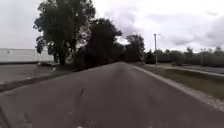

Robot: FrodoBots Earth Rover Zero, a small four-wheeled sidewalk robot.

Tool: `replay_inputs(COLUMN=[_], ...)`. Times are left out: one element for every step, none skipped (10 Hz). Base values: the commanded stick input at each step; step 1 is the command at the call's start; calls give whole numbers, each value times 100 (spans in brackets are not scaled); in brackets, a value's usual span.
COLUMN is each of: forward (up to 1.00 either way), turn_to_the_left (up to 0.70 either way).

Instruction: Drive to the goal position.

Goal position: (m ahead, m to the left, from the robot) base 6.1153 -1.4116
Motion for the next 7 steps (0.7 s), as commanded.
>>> replay_inputs(forward=[100,100,100,100,100,100,100], turn_to_the_left=[-5,-4,-3,-2,-2,-1,-1])
